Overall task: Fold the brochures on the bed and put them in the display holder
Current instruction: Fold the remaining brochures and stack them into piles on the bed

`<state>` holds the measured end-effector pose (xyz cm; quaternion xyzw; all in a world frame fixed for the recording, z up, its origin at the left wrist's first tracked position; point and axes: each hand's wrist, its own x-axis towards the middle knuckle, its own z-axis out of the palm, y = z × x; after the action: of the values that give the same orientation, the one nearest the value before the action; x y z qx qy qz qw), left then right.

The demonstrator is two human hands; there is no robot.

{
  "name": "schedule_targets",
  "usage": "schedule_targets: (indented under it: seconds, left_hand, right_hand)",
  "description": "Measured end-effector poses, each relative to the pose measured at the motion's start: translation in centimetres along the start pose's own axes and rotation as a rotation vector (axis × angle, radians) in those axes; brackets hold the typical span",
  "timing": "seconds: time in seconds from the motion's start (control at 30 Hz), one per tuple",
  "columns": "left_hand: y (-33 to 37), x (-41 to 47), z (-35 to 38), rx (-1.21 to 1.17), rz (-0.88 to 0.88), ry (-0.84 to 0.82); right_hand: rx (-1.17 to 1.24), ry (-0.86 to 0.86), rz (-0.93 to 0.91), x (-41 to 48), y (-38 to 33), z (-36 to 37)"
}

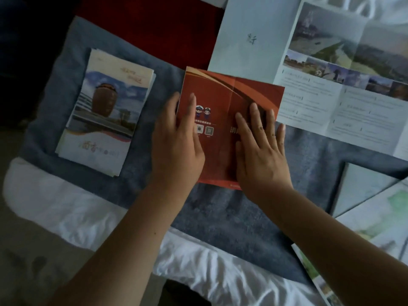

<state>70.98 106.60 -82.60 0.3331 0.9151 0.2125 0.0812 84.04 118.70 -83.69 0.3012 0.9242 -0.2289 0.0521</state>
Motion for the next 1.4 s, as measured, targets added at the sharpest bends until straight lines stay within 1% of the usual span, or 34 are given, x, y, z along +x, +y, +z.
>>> schedule_targets:
  seconds: [0.1, 0.2, 0.27, 0.33, 0.47, 0.57, 0.67, 0.83, 0.9, 0.97, 1.03, 1.1, 1.2, 1.27, 1.33, 1.4]
  left_hand:
    - [-0.7, -0.1, 0.2, 0.068, -0.008, 0.014]
    - [-2.0, -0.6, 0.9, 0.136, -0.015, -0.025]
    - [-2.9, -0.8, 1.4, 0.132, -0.017, -0.067]
    - [-3.4, -0.9, 1.7, 0.081, -0.011, -0.083]
    - [-3.0, -0.8, 2.1, -0.048, -0.06, -0.049]
    - [-2.0, -0.7, 2.2, -0.106, -0.085, -0.078]
    - [-1.3, -0.5, 1.5, -0.291, -0.145, -0.134]
    - [-2.0, -0.1, -1.0, -0.747, -0.274, -0.226]
    - [-2.3, 0.2, -2.5, -0.913, -0.264, -0.248]
    - [-2.8, 0.3, -3.8, -0.985, -0.224, -0.257]
    - [-3.5, 0.3, -5.0, -0.964, -0.207, -0.237]
    - [-4.5, 0.0, -6.1, -0.865, -0.193, -0.157]
    - [-6.9, -0.5, -6.9, -0.516, -0.154, 0.064]
    - [-8.8, -1.0, -6.8, -0.295, -0.094, 0.144]
    - [-10.3, -1.3, -6.5, -0.175, -0.078, 0.133]
    - [-11.1, -1.6, -6.1, -0.114, -0.102, 0.084]
  right_hand:
    - [0.005, -0.012, -0.04, 0.6, -0.8, 0.4]
    - [-0.057, -0.002, -0.057, 1.2, -1.2, 0.6]
    - [-0.147, 0.018, -0.038, 1.5, -1.5, 0.7]
    - [-0.17, 0.03, 0.006, 1.9, -1.8, 0.8]
    - [-0.026, 0.035, 0.088, 2.6, -2.7, 1.1]
    - [0.04, 0.006, 0.076, 2.8, -3.3, 1.3]
    - [0.121, -0.002, 0.011, 2.9, -4.3, 1.5]
    - [0.378, -0.004, -0.092, 3.3, -6.4, 1.4]
    - [0.511, -0.015, -0.118, 3.2, -7.7, 1.3]
    - [0.596, -0.033, -0.129, 3.0, -9.0, 1.4]
    - [0.592, -0.051, -0.132, 3.0, -10.2, 1.8]
    - [0.512, -0.064, -0.144, 3.3, -11.2, 2.5]
    - [0.357, -0.093, -0.165, 3.7, -12.4, 3.6]
    - [0.224, -0.108, -0.164, 3.9, -13.1, 4.2]
    - [0.104, -0.128, -0.14, 3.9, -13.8, 4.7]
    - [0.029, -0.135, -0.111, 3.9, -14.3, 5.1]
